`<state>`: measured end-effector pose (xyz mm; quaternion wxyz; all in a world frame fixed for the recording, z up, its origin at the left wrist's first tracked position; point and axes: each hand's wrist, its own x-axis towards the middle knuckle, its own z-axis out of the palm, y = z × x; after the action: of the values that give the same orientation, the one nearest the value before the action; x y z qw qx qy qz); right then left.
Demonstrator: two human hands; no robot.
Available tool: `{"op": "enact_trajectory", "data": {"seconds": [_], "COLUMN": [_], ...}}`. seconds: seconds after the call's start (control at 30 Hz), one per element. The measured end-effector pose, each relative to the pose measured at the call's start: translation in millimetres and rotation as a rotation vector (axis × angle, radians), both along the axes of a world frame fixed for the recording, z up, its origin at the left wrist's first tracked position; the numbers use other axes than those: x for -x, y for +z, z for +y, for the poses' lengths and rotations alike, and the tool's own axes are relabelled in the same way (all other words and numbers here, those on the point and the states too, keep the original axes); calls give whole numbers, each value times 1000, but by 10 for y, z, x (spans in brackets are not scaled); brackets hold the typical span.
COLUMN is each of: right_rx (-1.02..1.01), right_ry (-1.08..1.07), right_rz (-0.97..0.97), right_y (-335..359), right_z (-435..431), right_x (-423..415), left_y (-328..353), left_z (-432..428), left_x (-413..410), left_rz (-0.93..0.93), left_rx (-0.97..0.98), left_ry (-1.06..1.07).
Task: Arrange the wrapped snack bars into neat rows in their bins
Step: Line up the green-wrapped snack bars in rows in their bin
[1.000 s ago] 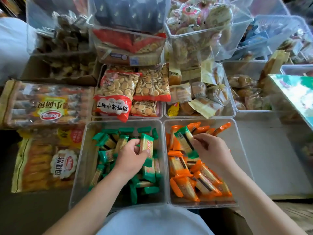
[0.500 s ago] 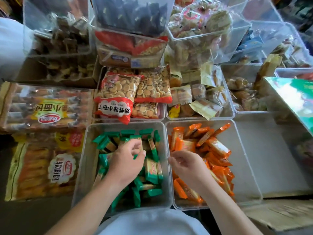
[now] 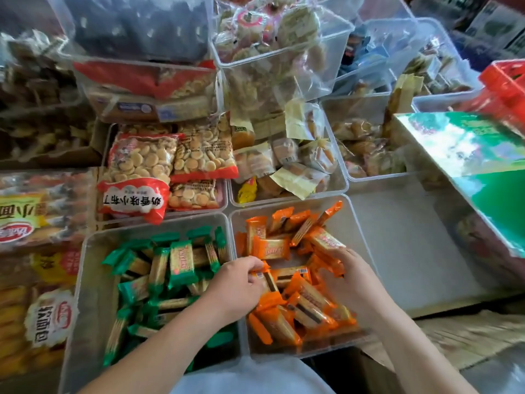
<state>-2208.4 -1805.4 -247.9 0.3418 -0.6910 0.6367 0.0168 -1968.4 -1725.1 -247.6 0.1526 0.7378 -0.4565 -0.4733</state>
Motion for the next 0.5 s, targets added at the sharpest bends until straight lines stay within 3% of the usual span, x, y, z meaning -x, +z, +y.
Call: {"op": "enact_trajectory", "data": {"seconds": [0.2, 0.5], "right_rx": [-95, -68], "right_ry": [-119, -58], "right_rz": [71, 155], "right_y": [-534, -623], "right_z": [-385, -457], "right_x": [-139, -151], "left_y": [-32, -82], "left_z": [-148, -91], "left_x": [97, 77], "left_rz": [-1, 15], "left_rx": [-9, 8], "left_ry": [-16, 43]}}
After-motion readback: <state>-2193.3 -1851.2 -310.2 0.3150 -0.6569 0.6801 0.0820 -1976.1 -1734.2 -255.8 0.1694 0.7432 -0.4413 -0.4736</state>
